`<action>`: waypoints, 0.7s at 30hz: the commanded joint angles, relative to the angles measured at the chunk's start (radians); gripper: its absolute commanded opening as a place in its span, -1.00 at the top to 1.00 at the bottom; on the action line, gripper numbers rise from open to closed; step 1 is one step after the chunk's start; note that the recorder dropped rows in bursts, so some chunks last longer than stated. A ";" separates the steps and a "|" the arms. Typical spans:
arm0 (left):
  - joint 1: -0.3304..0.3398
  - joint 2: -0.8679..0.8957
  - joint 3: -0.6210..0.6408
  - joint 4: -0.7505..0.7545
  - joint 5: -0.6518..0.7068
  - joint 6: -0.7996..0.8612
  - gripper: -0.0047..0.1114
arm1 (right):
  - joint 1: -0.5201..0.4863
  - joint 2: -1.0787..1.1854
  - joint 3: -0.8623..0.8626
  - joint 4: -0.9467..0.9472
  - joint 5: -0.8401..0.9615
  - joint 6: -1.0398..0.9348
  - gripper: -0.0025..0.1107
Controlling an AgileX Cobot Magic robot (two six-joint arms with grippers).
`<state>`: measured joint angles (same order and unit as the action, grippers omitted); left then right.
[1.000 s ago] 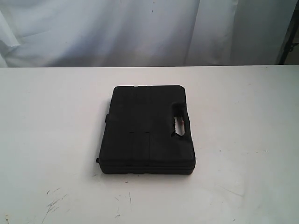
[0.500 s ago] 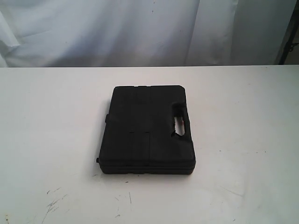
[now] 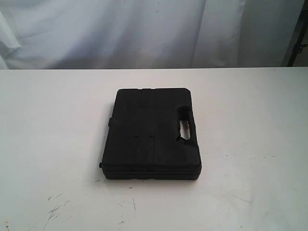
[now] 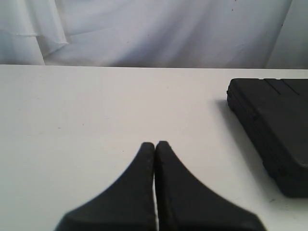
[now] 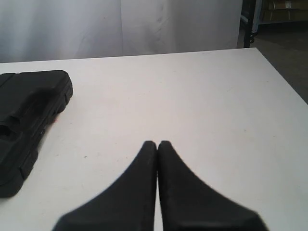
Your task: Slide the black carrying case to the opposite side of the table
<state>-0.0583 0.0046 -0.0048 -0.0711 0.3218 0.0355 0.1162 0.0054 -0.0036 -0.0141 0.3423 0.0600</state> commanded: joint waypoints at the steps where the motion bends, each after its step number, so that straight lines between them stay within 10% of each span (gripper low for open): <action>1: 0.001 -0.005 0.005 0.003 -0.004 -0.005 0.92 | -0.007 -0.005 0.004 0.008 -0.115 0.000 0.96; 21: 0.001 -0.005 0.005 0.003 -0.004 -0.003 0.92 | -0.007 -0.005 0.004 0.022 -0.521 -0.010 0.96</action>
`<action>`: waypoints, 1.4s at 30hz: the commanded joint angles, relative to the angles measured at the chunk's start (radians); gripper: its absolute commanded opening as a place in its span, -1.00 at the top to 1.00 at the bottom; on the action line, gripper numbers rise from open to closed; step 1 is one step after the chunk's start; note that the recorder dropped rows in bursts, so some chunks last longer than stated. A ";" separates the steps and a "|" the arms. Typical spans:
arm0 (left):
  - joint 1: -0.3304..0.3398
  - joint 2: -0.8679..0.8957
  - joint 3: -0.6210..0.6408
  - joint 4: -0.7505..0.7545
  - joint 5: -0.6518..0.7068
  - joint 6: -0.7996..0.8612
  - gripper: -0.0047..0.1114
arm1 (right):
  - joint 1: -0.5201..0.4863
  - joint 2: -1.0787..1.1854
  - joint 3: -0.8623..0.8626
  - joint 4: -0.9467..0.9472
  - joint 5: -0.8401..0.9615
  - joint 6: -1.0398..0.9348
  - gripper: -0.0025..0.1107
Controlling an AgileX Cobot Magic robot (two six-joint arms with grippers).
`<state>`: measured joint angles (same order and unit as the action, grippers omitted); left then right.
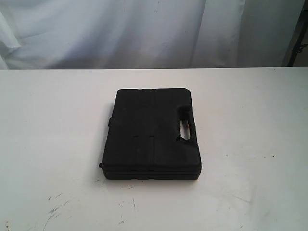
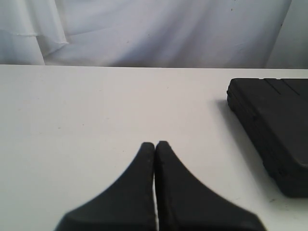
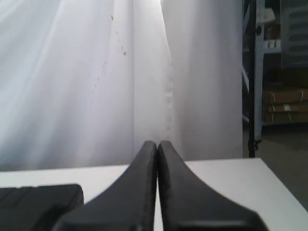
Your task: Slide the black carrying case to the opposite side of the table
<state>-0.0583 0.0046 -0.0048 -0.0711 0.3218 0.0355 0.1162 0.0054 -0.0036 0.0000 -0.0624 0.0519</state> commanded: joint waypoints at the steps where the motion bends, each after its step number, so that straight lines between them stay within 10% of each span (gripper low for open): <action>1: 0.001 -0.005 0.005 0.003 -0.004 -0.005 0.92 | -0.007 -0.005 0.004 0.008 -0.119 0.008 0.96; 26: 0.001 -0.005 0.005 0.003 -0.004 -0.004 0.92 | -0.005 0.549 -0.649 0.084 0.428 0.041 0.96; 42: 0.001 -0.005 0.005 0.003 -0.004 -0.001 0.92 | -0.005 0.893 -0.682 0.419 0.884 -0.411 0.96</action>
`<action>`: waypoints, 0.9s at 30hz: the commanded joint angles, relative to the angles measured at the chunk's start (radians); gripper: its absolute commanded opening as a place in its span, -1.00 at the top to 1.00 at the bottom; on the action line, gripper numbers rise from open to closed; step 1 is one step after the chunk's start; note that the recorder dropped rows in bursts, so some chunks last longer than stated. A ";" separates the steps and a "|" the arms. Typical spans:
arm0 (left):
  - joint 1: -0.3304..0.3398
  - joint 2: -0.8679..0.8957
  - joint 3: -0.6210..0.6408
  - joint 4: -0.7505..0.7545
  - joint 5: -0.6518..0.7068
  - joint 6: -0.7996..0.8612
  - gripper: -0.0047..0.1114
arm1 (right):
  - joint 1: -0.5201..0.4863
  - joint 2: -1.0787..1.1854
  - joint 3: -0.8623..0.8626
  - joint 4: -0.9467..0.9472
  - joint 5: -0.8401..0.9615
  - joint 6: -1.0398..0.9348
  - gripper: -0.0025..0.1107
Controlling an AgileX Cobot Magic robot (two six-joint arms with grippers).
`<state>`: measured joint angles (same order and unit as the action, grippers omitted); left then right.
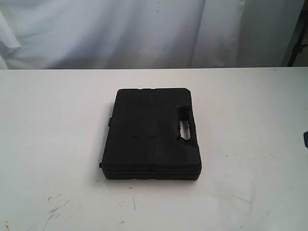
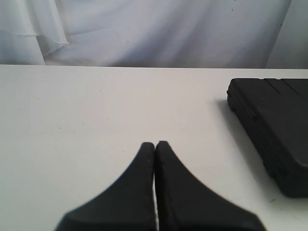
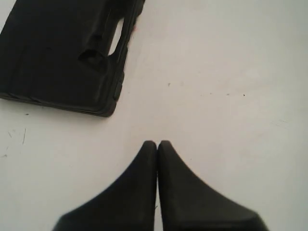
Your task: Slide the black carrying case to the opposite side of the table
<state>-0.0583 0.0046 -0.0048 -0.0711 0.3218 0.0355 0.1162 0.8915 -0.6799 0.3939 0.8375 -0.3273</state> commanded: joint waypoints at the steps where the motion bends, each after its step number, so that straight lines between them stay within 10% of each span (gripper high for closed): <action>1: 0.001 -0.005 0.005 0.003 -0.004 -0.001 0.92 | -0.005 0.007 -0.006 0.031 -0.018 -0.028 0.96; 27: 0.001 -0.005 0.005 0.003 -0.004 -0.001 0.92 | 0.121 0.407 -0.357 0.081 -0.039 0.230 0.96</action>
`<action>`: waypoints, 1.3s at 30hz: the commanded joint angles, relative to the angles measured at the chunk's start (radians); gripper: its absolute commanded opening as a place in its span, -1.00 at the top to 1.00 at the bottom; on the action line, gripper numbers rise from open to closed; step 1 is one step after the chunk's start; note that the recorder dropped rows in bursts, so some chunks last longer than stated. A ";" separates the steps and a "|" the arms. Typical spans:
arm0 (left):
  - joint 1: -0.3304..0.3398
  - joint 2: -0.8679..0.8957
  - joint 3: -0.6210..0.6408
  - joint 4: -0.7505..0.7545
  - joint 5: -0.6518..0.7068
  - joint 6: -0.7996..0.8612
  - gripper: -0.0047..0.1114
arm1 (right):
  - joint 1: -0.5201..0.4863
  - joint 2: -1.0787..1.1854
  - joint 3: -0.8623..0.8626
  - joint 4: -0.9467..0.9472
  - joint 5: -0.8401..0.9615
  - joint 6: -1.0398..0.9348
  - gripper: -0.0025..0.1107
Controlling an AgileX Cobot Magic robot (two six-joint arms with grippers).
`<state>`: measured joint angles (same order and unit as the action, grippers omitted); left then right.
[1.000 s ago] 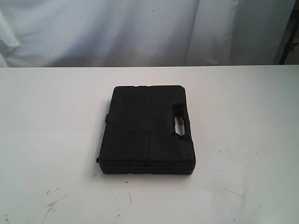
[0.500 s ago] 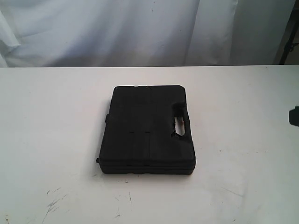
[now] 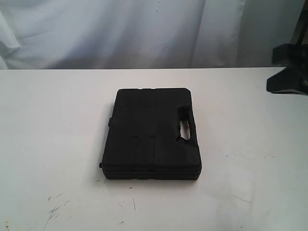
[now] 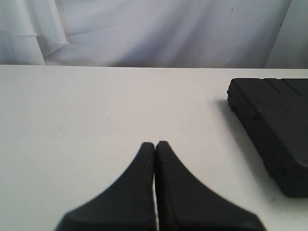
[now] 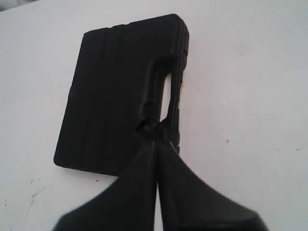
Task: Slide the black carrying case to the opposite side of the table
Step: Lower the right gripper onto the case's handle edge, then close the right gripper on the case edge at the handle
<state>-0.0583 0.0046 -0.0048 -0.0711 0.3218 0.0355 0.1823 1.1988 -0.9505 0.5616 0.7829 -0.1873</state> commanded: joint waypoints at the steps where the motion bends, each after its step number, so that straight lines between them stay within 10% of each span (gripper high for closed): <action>1: 0.001 -0.005 0.005 0.003 -0.004 -0.001 0.92 | 0.071 0.128 -0.109 -0.120 0.016 0.123 0.96; 23: 0.001 -0.005 0.005 0.003 -0.004 0.000 0.92 | 0.344 0.790 -0.572 -0.507 0.112 0.484 0.95; 31: 0.001 -0.005 0.005 0.003 -0.004 -0.003 0.92 | 0.348 0.839 -0.625 -0.536 0.079 0.495 0.36; 39: 0.001 -0.005 0.005 0.003 -0.004 -0.001 0.92 | 0.348 0.909 -0.625 -0.538 0.070 0.501 0.32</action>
<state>-0.0583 0.0046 -0.0048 -0.0689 0.3218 0.0355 0.5283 2.0837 -1.5680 0.0413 0.8651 0.3134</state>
